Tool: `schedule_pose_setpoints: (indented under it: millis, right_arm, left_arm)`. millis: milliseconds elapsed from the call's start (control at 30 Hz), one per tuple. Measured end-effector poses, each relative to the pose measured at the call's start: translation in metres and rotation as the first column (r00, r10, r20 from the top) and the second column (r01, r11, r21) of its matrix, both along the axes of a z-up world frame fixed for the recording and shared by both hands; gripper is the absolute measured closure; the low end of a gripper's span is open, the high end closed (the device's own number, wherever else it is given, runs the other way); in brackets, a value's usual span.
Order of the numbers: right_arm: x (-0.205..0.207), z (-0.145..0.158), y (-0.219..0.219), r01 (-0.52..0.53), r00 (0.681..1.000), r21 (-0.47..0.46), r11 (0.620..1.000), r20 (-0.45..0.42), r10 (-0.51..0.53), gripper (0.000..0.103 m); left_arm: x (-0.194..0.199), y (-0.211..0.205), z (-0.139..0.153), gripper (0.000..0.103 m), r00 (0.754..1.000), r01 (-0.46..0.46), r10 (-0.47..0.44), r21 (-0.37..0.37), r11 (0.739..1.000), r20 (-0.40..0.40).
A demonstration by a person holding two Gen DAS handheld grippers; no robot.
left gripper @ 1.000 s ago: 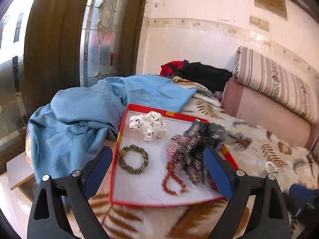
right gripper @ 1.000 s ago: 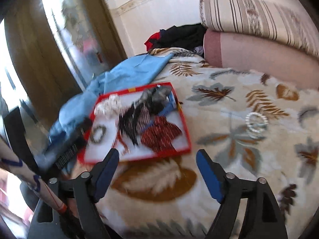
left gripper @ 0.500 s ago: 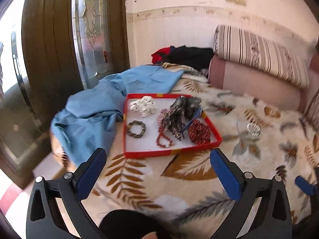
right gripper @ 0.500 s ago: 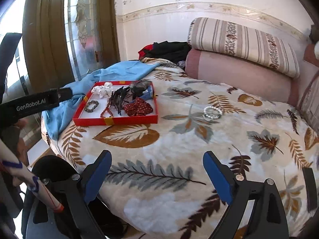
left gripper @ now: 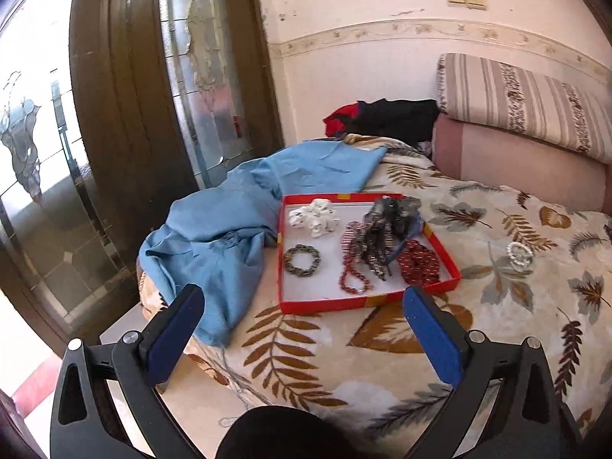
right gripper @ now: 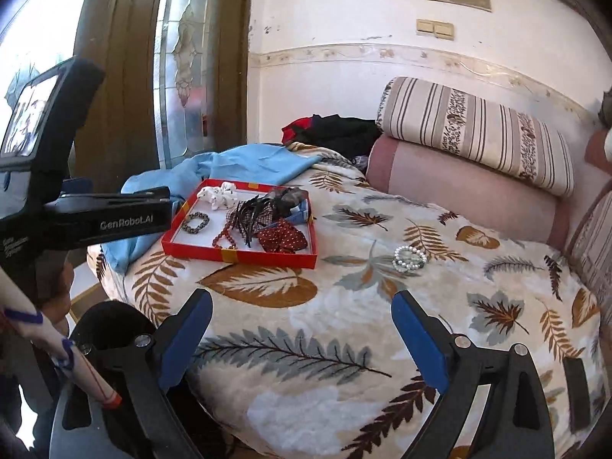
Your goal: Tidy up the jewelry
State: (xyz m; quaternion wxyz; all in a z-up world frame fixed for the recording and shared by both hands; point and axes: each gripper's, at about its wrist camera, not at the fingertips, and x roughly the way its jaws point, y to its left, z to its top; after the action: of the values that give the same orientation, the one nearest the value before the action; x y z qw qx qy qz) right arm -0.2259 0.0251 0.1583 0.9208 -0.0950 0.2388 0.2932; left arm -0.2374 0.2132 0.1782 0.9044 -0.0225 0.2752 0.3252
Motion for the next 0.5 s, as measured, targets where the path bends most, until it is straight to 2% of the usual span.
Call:
schedule_pose_setpoints:
  millis: [500]
  right_arm:
    - [-0.004, -0.008, 0.018, -0.025, 1.000, -0.048, 0.999, -0.008, 0.024, 0.006]
  left_arm:
    - [-0.001, 0.024, -0.012, 0.000, 0.999, -0.050, 0.050, -0.035, 0.998, -0.007]
